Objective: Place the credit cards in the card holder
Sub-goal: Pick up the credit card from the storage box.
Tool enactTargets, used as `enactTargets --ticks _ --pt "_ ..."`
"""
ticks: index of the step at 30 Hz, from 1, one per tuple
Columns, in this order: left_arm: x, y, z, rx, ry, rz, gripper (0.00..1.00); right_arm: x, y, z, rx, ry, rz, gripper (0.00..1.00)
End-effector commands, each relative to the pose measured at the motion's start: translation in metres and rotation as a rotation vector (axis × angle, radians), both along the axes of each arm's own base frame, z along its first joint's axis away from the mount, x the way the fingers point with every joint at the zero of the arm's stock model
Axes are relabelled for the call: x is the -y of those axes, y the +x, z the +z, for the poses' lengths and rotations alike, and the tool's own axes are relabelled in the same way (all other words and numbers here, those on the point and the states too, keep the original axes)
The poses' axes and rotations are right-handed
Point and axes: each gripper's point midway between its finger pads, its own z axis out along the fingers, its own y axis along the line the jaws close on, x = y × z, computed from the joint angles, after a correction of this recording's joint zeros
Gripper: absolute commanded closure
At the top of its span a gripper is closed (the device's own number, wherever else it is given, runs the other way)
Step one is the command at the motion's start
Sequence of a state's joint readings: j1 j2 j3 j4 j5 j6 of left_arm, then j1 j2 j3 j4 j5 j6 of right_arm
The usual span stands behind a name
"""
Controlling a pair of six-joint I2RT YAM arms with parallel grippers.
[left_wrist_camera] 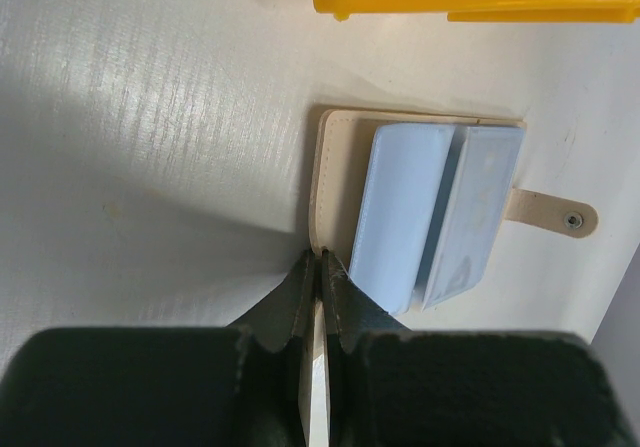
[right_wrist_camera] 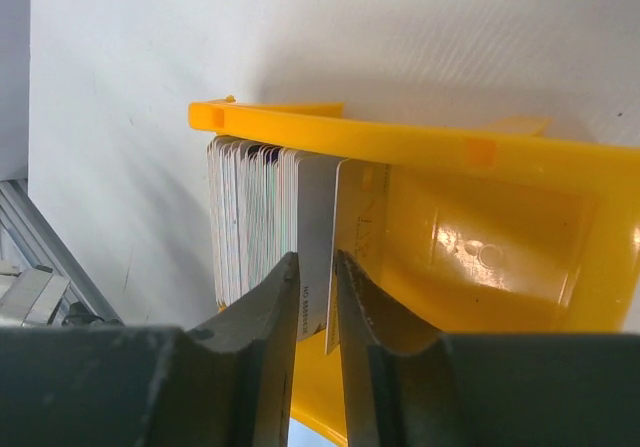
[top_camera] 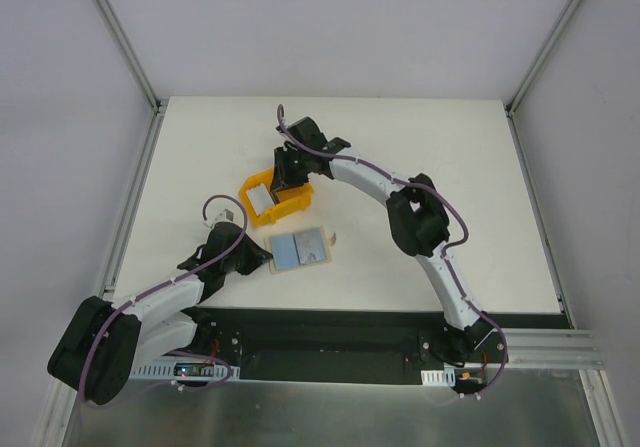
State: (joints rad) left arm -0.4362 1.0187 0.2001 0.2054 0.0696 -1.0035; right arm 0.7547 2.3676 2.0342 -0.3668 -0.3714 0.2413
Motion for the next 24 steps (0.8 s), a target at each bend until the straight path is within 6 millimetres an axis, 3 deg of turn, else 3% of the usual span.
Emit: enactTargets --ticks 1,8,13,18,24 --pt "-0.011 -0.012 -0.016 -0.058 0.053 -0.001 1.0 0.0 0.0 0.0 0.019 -0.059 0.014 0.75" --pt "-0.012 -0.013 -0.018 -0.066 0.055 -0.003 1.0 0.003 -0.004 -0.013 0.016 -0.111 0.025 0.73" --pt "-0.011 -0.013 -0.017 -0.066 0.052 -0.006 1.0 0.002 -0.002 -0.005 0.052 -0.108 0.029 0.89" --pt "-0.01 -0.013 -0.017 -0.066 0.05 -0.01 1.0 0.005 0.014 0.035 0.199 -0.11 0.006 0.99" --pt "-0.009 -0.012 -0.014 -0.059 0.046 -0.017 1.0 0.029 0.027 0.092 0.375 -0.131 -0.071 0.99"
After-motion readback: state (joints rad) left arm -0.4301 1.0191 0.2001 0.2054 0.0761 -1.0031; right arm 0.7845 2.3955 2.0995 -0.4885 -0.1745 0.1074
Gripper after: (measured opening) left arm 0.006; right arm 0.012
